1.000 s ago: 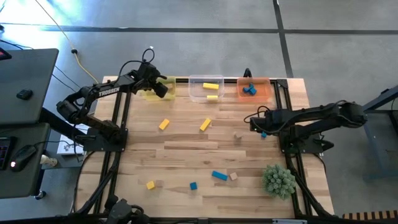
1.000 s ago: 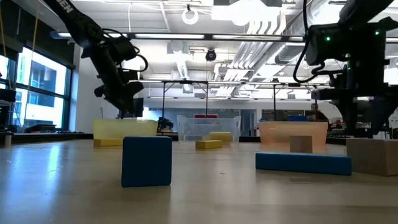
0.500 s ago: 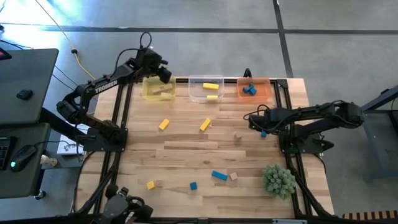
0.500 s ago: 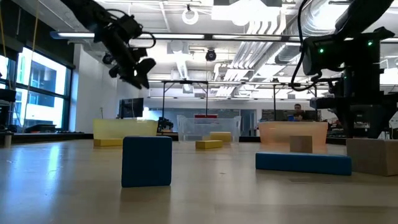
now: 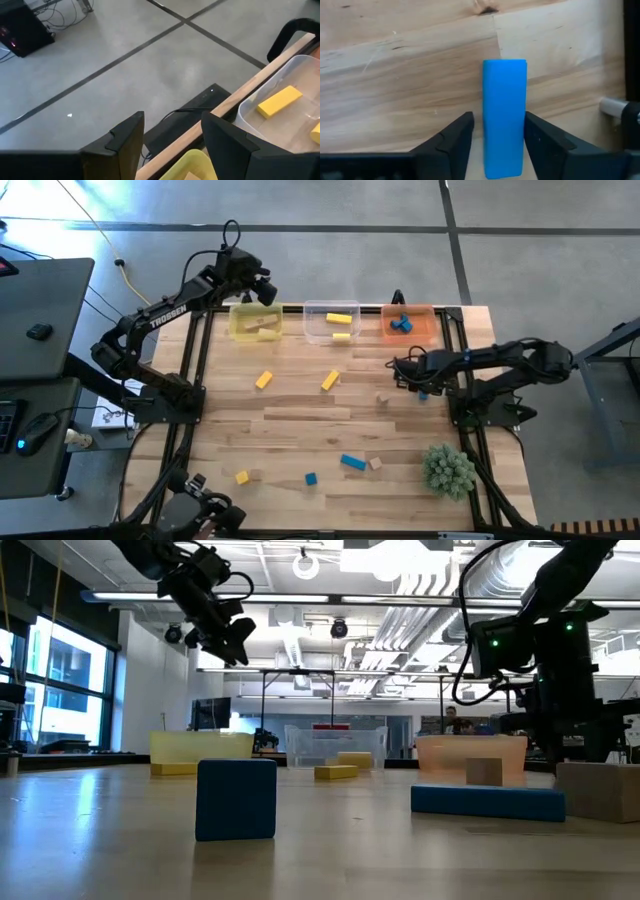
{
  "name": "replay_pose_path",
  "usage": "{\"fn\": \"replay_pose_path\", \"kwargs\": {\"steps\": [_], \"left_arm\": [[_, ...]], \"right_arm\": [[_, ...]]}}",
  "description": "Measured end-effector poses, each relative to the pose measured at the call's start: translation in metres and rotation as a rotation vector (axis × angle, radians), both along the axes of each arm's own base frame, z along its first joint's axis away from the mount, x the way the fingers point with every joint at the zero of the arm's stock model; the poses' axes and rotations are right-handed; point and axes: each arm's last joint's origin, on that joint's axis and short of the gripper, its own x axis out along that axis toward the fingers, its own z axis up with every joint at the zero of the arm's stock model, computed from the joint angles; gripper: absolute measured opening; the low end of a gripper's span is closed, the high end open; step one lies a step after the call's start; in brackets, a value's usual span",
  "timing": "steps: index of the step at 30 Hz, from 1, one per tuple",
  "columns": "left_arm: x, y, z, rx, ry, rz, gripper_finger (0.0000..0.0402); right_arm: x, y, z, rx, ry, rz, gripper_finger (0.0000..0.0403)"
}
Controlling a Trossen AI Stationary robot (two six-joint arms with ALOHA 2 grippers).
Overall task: Sort & place blocks by color
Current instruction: Put the right blue block into the orange bin
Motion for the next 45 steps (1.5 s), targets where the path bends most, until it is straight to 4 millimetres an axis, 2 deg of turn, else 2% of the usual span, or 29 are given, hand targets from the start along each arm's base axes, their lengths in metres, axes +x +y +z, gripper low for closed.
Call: {"fn": "replay_pose_path", "kwargs": {"steps": [7, 14, 20, 24, 28, 36, 41, 45], "left_arm": [[0.0, 0.0, 0.0, 0.01, 0.024, -0.014, 0.0188], [0.0, 0.0, 0.0, 0.005, 0.022, -0.013, 0.0188], [-0.001, 0.0, -0.001, -0.02, -0.022, 0.02, 0.0188], [0.0, -0.001, -0.001, -0.037, -0.06, 0.044, 0.0188], [0.004, -0.003, -0.001, -0.05, -0.087, 0.045, 0.0188], [0.02, -0.013, -0.001, -0.072, -0.119, 0.004, 0.0188], [0.03, -0.023, -0.003, -0.106, -0.115, -0.026, 0.0188], [0.036, -0.032, -0.007, -0.157, -0.119, -0.031, 0.0188]], "right_arm": [[0.004, -0.002, 0.004, 0.008, -0.012, 0.036, 0.0072], [0.016, -0.007, 0.017, -0.033, -0.04, 0.13, 0.0072], [0.034, -0.019, 0.042, -0.108, -0.087, 0.239, 0.0072], [0.043, -0.04, 0.064, -0.197, -0.099, 0.323, 0.0072], [0.045, -0.069, 0.089, -0.282, -0.087, 0.411, 0.0072], [0.03, -0.13, 0.135, -0.443, -0.049, 0.551, 0.0072], [0.015, -0.158, 0.142, -0.51, -0.032, 0.619, 0.0072], [0.005, -0.172, 0.131, -0.47, -0.033, 0.655, 0.0072]]}}
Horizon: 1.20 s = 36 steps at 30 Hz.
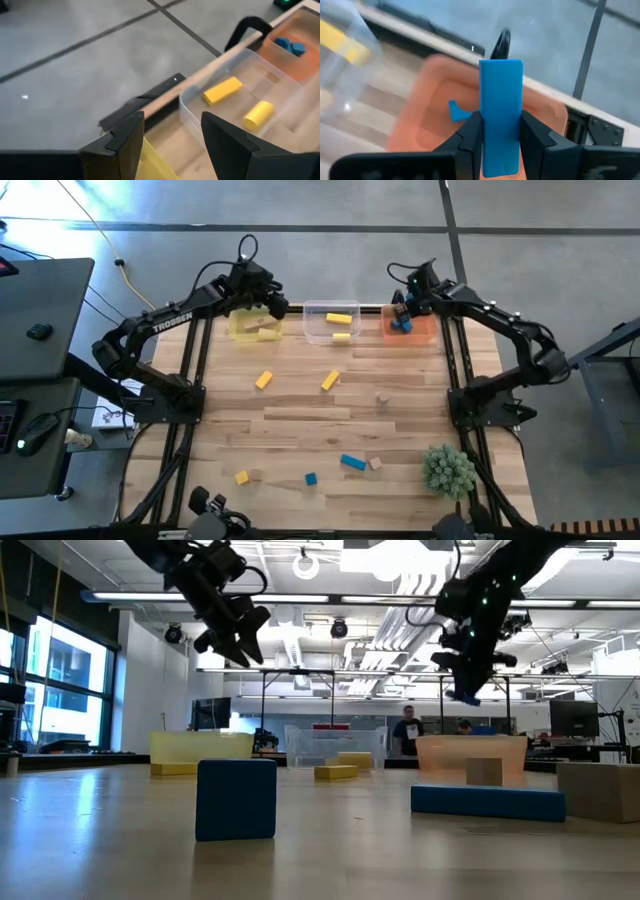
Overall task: Sort & place blocks by color
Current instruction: Put the right blue block into the orange bin
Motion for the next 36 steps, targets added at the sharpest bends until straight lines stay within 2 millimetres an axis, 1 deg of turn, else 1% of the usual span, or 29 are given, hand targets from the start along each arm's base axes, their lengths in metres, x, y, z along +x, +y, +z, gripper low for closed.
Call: {"fn": "replay_pose_path", "kwargs": {"steps": [4, 7, 15, 18, 21, 25, 32, 36], "left_arm": [[0.006, -0.008, -0.003, -0.044, -0.007, -0.004, 0.0188], [0.011, -0.014, -0.004, -0.073, -0.013, -0.009, 0.0188], [0.02, -0.031, -0.01, -0.167, -0.005, -0.01, 0.0188], [0.023, -0.038, -0.012, -0.206, 0.0, -0.003, 0.0188], [0.025, -0.045, -0.015, -0.245, 0.026, -0.009, 0.0188], [0.026, -0.057, -0.02, -0.303, 0.086, -0.025, 0.0188], [0.026, -0.076, -0.027, -0.418, 0.173, -0.046, 0.0188], [0.025, -0.085, -0.03, -0.505, 0.19, -0.04, 0.0188]], "right_arm": [[-0.004, -0.011, -0.021, 0.081, 0.052, 0.035, 0.0072], [-0.002, -0.019, -0.038, 0.145, 0.085, 0.06, 0.0072], [-0.004, -0.032, -0.072, 0.272, 0.149, 0.047, 0.0072], [-0.006, -0.036, -0.081, 0.306, 0.173, 0.042, 0.0072], [-0.008, -0.038, -0.085, 0.319, 0.185, 0.037, 0.0072], [-0.009, -0.039, -0.086, 0.317, 0.182, 0.031, 0.0075], [-0.01, -0.04, -0.086, 0.321, 0.174, 0.031, 0.0116], [-0.01, -0.04, -0.086, 0.32, 0.175, 0.031, 0.0137]]}}
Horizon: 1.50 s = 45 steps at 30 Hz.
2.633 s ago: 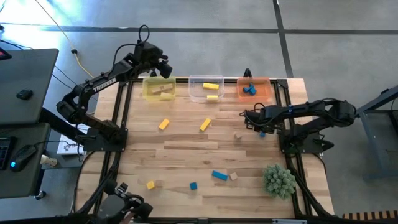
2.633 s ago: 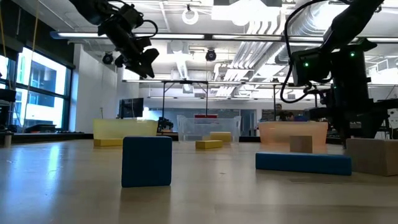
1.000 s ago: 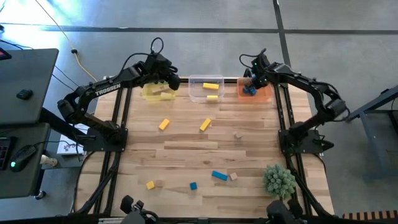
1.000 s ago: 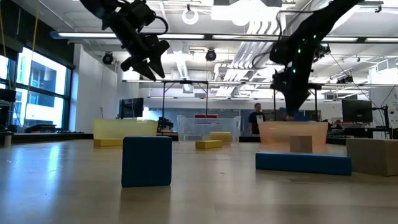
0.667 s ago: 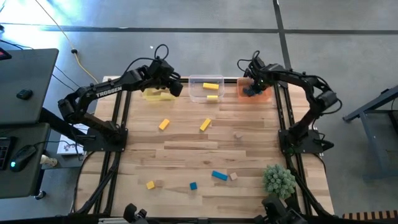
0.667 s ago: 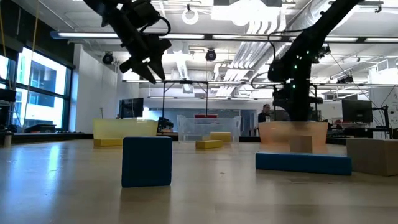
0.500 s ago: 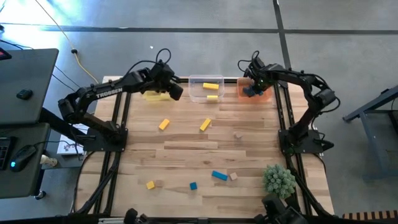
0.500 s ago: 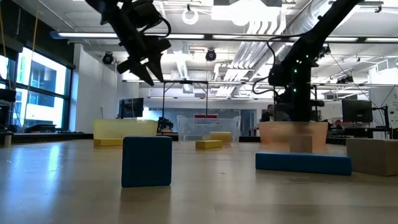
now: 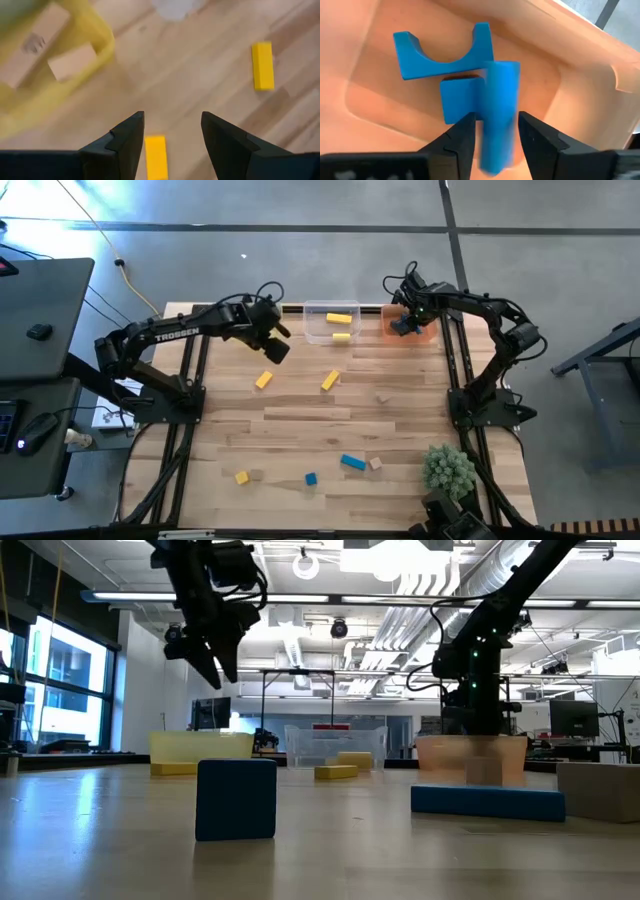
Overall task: Sort & place blocks by color
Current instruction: Put the right blue block into the orange bin, then put the top left yellow block into the transparent bin
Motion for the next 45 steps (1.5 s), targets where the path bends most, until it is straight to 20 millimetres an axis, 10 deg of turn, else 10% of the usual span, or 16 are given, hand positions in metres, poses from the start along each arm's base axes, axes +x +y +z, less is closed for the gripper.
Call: {"fn": "replay_pose_path", "kwargs": {"steps": [18, 30, 45], "left_arm": [[-0.003, -0.029, -0.007, -0.143, 0.126, 0.052, 0.0188], [-0.018, -0.041, -0.054, -0.254, 0.201, 0.13, 0.0188], [-0.023, -0.044, -0.092, -0.227, 0.141, 0.126, 0.0188]], "right_arm": [[0.012, -0.016, 0.039, -0.038, -0.082, 0.014, 0.0208], [0.035, -0.016, 0.079, -0.072, -0.166, 0.052, 0.0209], [0.058, 0.0, 0.082, -0.069, -0.189, 0.079, 0.0209]]}}
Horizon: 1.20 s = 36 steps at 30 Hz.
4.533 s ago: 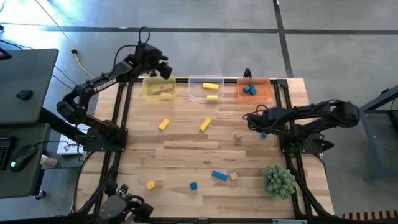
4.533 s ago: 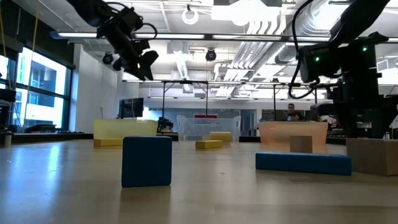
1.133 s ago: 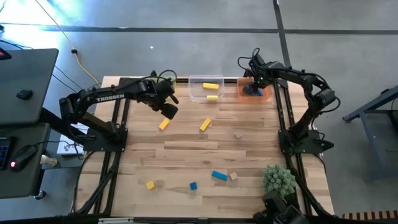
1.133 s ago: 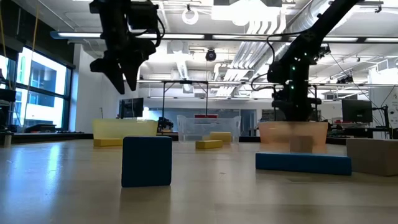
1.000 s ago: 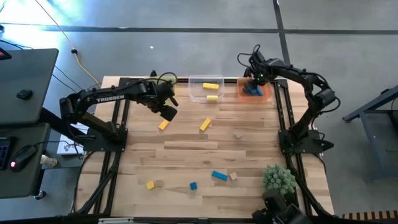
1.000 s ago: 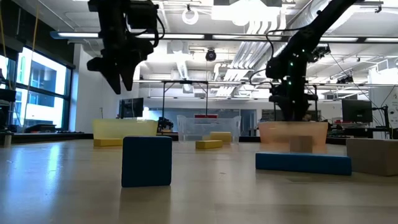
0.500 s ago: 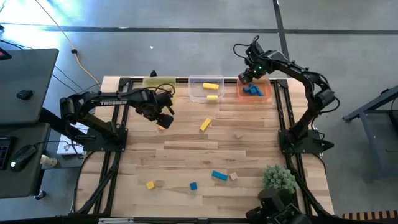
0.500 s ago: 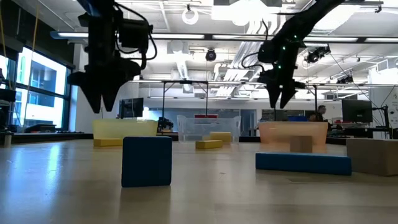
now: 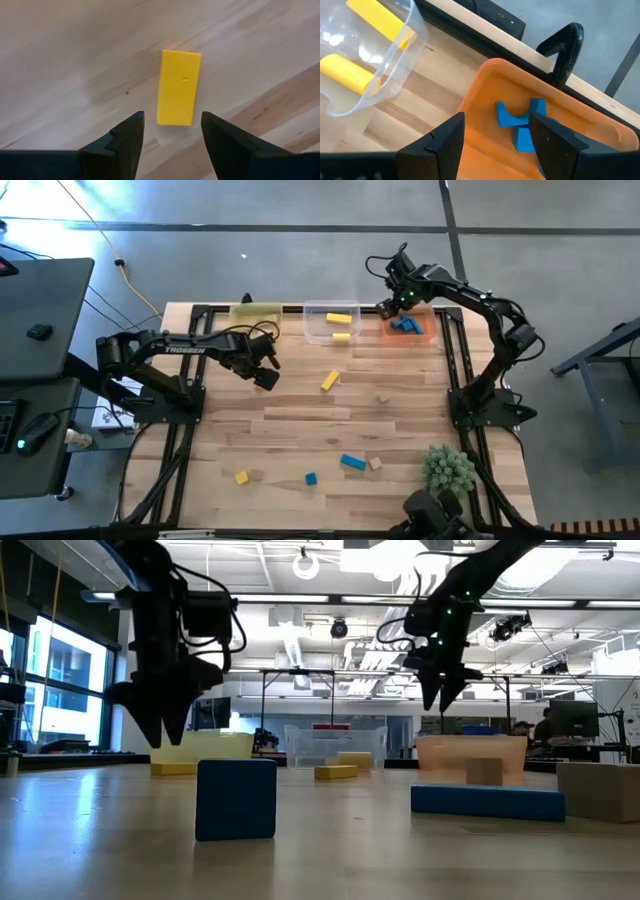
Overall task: Sort & place blocks by color
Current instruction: Put the top left yellow block into the transparent bin
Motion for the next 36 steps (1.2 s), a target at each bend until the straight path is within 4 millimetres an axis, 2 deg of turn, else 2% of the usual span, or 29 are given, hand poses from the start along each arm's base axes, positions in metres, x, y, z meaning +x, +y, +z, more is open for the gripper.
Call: {"fn": "replay_pose_path", "kwargs": {"steps": [9, 15, 20, 24, 29, 36], "left_arm": [[0.008, -0.001, -0.017, 0.004, 0.0, -0.043, 0.0188], [0.013, -0.001, -0.035, -0.032, 0.066, -0.045, 0.0188], [0.014, 0.0, -0.039, -0.038, 0.086, -0.045, 0.0187], [0.014, 0.0, -0.039, -0.035, 0.09, -0.046, 0.0163], [0.013, 0.0, -0.039, -0.023, 0.099, -0.085, 0.0099], [0.018, 0.003, -0.031, 0.004, 0.075, -0.155, 0.0098]], "right_arm": [[0.001, 0.001, 0.0, 0.005, -0.006, -0.016, 0.0209], [0.001, 0.001, 0.0, 0.005, -0.006, -0.016, 0.0209], [0.001, 0.001, 0.0, 0.005, -0.005, -0.015, 0.0209], [0.002, 0.002, 0.0, 0.008, -0.009, -0.014, 0.0209], [0.002, 0.002, 0.0, 0.011, -0.012, -0.012, 0.0209], [0.005, 0.002, 0.0, 0.064, -0.098, 0.028, 0.0209]]}}
